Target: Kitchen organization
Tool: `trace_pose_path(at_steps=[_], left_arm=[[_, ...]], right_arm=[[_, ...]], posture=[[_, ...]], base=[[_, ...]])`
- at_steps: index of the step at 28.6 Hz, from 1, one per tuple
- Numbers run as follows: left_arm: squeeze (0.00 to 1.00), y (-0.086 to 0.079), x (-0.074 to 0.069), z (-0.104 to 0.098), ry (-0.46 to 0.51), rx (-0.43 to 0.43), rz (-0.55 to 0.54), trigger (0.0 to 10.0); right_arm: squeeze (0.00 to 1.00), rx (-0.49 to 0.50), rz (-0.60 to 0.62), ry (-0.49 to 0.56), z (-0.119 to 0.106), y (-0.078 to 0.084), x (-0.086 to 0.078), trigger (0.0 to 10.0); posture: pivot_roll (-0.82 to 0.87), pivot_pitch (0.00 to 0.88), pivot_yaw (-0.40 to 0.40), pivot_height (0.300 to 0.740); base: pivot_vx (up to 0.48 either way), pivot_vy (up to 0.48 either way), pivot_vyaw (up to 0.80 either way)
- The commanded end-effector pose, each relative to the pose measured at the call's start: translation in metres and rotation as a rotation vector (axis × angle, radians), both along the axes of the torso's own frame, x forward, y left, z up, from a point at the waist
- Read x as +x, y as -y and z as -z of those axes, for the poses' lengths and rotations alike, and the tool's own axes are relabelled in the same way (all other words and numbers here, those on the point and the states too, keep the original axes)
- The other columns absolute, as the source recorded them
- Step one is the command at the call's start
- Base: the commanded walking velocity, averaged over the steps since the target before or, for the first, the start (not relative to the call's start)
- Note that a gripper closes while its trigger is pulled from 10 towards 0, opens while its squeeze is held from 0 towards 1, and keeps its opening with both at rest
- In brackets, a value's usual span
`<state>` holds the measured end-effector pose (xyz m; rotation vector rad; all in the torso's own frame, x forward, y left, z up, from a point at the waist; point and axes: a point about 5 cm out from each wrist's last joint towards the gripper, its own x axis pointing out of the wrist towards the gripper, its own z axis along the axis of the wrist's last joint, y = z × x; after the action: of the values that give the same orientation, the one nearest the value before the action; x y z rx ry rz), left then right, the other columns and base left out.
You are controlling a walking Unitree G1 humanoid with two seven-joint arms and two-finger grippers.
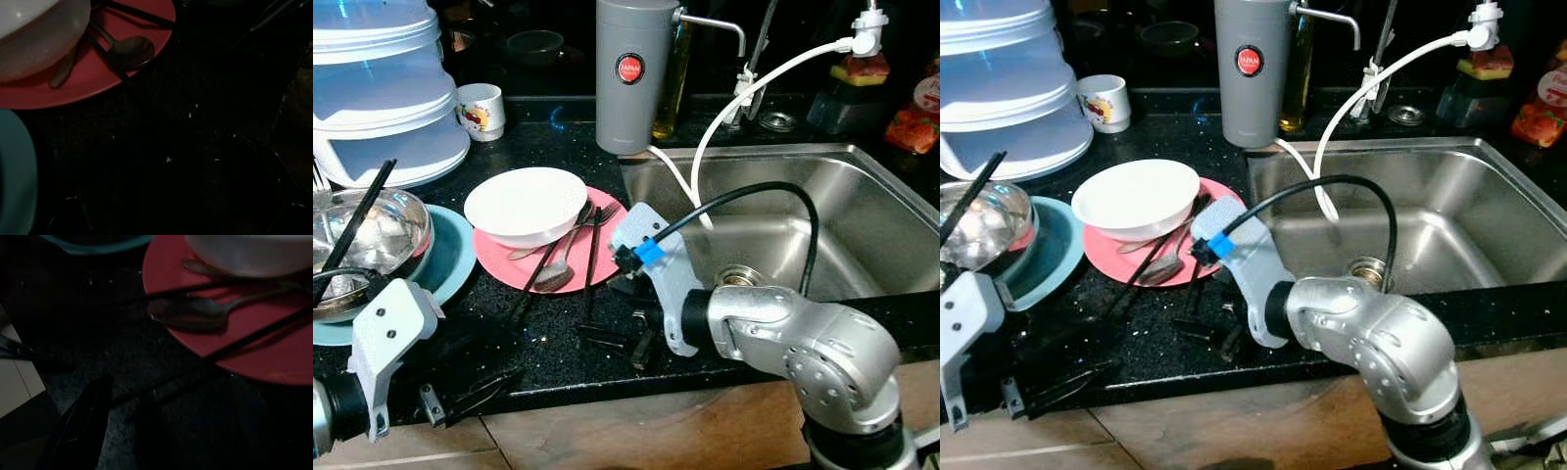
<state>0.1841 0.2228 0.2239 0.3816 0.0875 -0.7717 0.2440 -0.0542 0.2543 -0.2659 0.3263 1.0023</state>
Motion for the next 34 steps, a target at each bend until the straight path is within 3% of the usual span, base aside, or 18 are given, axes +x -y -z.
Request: trace_pose_path(at_steps=[1,13,34], left_arm=[[0.0,0.0,0.0,0.001,-0.01,0.02,0.007,10.0],[0.0,-0.001,-0.003,-0.001,-0.016,0.037,0.008,10.0],[0.0,-0.003,0.001,-0.003,0.003,0.05,0.004,10.0]], right_arm=[[0.0,-0.001,-0.001,0.007,-0.001,-0.001,0.0,10.0],[0.0,-0.065,0.022,0.034,0.005,-0.004,0.003,10.0],[0.0,-0.133,0.118,0.061,0.006,0.016,0.018,10.0]], posture=[[0.05,0.076,-0.052,0.74],[0.06,0.077,-0.068,0.74],[0.05,0.084,-0.06,0.74]], base=[[0.0,0.0,0.0],[0.0,0.0,0.0],[0.0,0.0,0.0]])
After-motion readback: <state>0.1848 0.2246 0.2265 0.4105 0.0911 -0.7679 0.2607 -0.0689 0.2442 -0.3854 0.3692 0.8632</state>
